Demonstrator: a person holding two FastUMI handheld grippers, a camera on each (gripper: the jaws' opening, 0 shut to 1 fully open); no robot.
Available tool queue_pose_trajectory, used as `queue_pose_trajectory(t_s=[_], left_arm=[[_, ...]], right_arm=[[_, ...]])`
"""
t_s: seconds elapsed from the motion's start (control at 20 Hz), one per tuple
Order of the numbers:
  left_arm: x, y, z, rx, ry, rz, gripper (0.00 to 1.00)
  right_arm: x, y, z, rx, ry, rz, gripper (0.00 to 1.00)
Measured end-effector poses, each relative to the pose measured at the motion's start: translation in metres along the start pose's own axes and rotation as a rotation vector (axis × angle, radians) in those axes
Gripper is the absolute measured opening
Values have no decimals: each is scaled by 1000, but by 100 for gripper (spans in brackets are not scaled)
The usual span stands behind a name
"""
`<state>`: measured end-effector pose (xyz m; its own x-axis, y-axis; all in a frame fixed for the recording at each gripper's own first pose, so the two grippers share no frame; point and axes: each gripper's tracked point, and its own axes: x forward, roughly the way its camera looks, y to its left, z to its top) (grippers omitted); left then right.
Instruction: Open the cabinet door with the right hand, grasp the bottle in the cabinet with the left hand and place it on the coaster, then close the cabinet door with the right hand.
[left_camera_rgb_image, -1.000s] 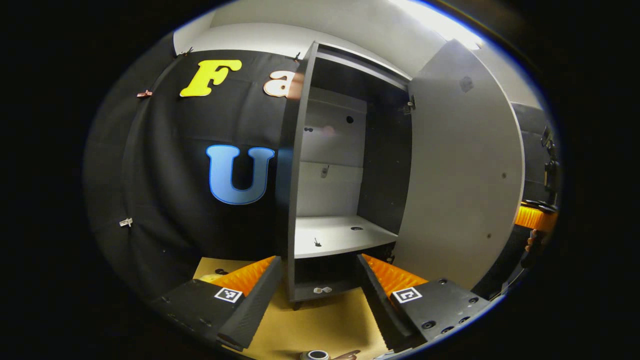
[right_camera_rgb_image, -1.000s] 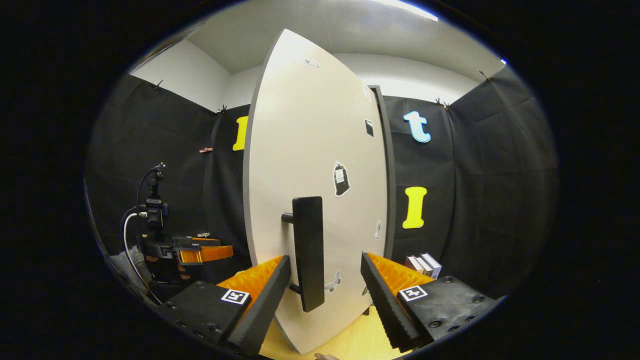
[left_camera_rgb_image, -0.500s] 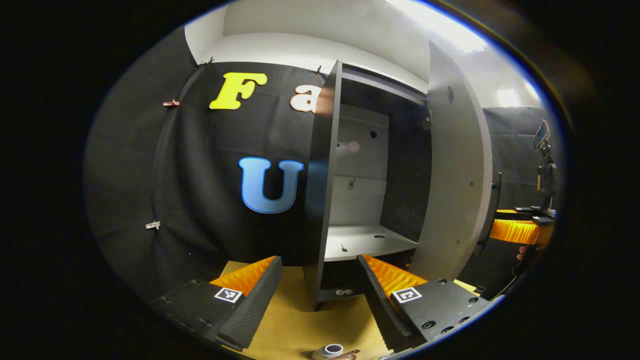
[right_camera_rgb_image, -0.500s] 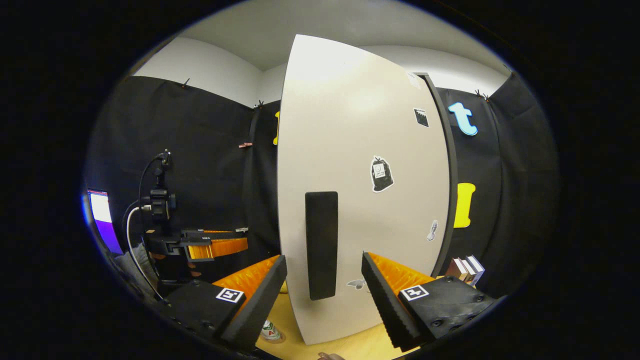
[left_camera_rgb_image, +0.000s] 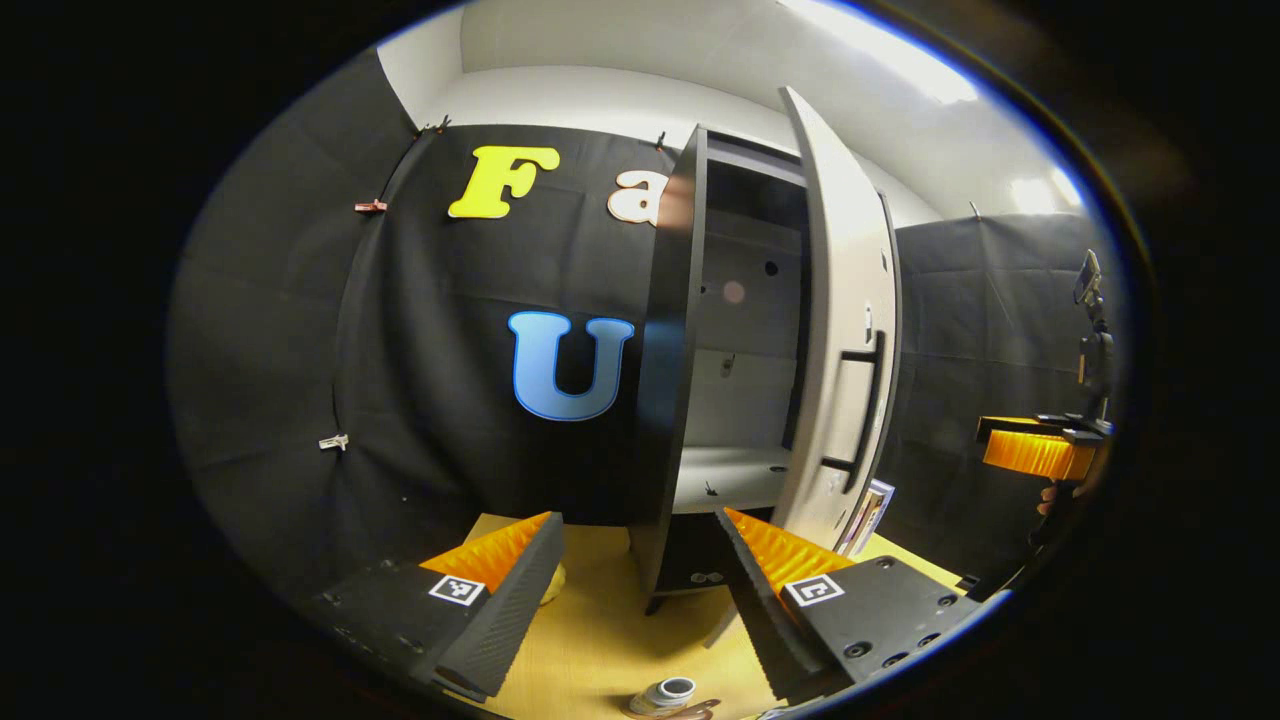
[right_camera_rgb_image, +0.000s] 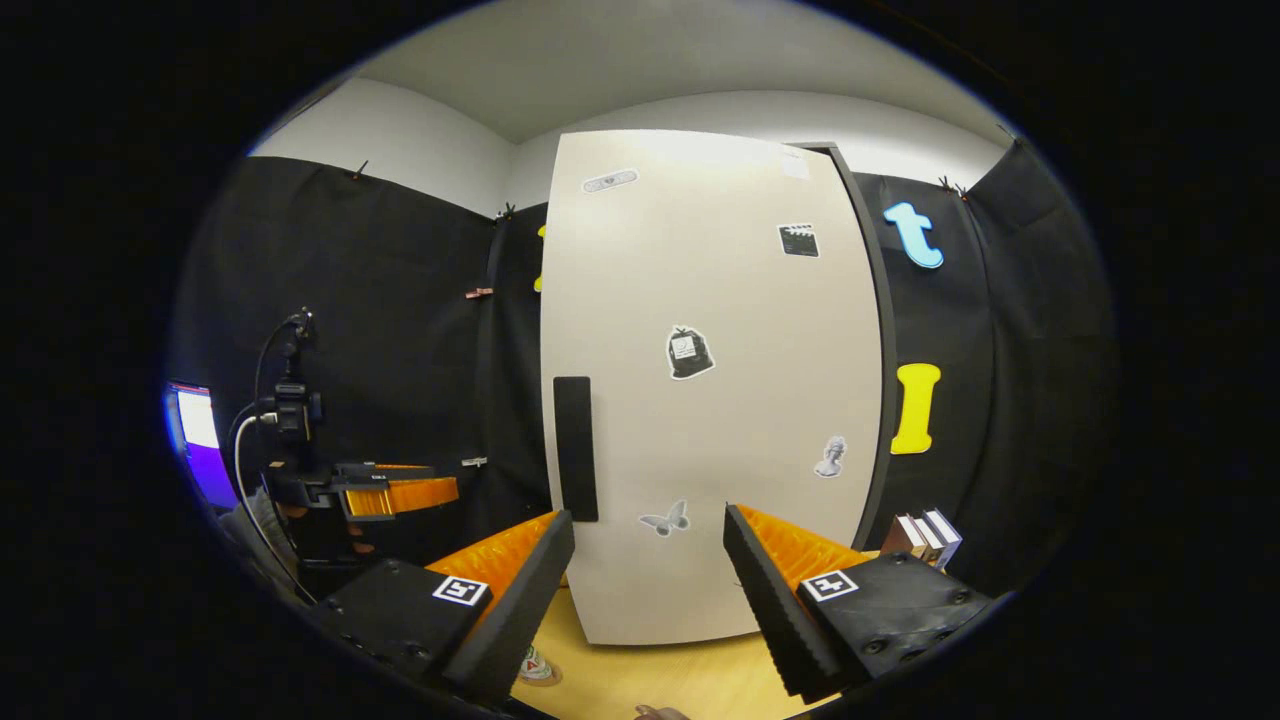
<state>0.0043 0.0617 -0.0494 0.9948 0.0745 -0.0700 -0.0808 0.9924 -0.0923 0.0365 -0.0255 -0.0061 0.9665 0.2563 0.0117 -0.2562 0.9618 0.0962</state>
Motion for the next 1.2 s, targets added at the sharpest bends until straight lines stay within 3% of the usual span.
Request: queue_pose_trajectory(t_s=[0.15, 0.5, 0.55, 1.2], left_arm=[[3, -10, 2, 3, -1, -26, 89], [7, -30, 13, 15, -8, -42, 97], [10, -33, 15, 24, -10, -39, 93], [38, -81, 13, 15, -11, -108, 93]], right_arm=[[1, -10, 1, -14, -12, -53, 98], [1, -32, -4, -53, -15, -184, 98], [1, -36, -5, -54, -16, -208, 98], [-20, -104, 6, -64, -56, -459, 98]])
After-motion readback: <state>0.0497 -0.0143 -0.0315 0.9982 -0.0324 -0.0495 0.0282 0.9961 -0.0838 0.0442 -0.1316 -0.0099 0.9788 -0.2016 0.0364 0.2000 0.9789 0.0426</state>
